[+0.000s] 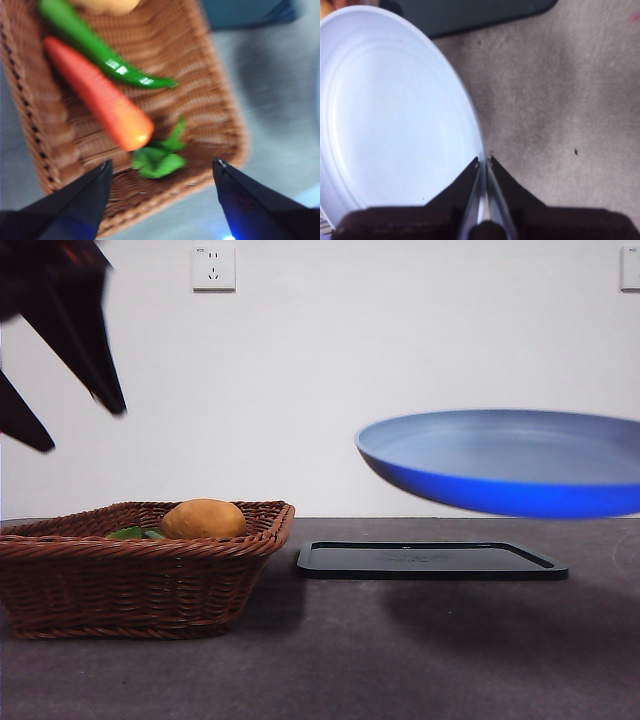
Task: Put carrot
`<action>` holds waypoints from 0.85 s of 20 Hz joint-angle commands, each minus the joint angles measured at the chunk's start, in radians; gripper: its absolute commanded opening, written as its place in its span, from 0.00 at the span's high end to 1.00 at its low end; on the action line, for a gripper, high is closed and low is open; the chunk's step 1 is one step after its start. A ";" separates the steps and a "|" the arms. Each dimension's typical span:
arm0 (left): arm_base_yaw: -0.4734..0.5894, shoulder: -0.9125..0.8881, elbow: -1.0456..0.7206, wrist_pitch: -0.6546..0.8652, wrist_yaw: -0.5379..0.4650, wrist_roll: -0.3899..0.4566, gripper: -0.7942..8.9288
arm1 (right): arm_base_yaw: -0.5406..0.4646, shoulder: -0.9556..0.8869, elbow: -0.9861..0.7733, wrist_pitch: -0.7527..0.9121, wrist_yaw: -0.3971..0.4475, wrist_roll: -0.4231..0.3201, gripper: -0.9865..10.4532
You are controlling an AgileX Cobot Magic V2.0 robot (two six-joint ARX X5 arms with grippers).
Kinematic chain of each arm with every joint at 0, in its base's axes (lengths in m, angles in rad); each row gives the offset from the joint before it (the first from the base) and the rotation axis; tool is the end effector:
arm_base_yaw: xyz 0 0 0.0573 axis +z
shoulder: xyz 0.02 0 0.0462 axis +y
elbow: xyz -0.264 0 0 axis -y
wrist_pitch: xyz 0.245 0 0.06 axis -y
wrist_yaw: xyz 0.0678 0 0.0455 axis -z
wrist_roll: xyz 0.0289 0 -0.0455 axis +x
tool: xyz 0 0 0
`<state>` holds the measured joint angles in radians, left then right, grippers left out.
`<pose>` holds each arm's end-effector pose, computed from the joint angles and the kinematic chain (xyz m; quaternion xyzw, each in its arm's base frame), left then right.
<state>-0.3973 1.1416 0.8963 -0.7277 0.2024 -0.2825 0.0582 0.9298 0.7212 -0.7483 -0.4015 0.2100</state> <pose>0.1974 -0.0891 0.2628 -0.0739 0.4974 -0.1930 0.8425 0.1677 0.0211 0.2459 0.1688 0.4723 0.1536 0.8514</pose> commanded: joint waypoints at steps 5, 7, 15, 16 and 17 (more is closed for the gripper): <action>-0.055 0.340 0.163 -0.009 -0.123 -0.040 0.56 | 0.000 -0.054 0.024 -0.001 -0.012 0.001 0.91; -0.055 0.430 0.192 0.001 -0.124 -0.063 0.56 | 0.000 -0.055 0.024 -0.008 -0.012 -0.007 0.91; -0.053 0.555 0.203 0.068 -0.148 -0.084 0.73 | 0.000 -0.055 0.024 -0.013 -0.012 -0.024 0.91; -0.053 0.555 0.203 0.068 -0.148 -0.080 0.77 | 0.000 -0.055 0.024 -0.013 -0.012 -0.024 0.91; -0.053 0.555 0.203 0.069 -0.148 -0.080 0.77 | 0.000 -0.055 0.024 -0.013 -0.012 -0.024 0.91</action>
<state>-0.4461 1.6802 1.0809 -0.6670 0.0551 -0.3637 0.0582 0.8722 0.7246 -0.7704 -0.4046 0.1902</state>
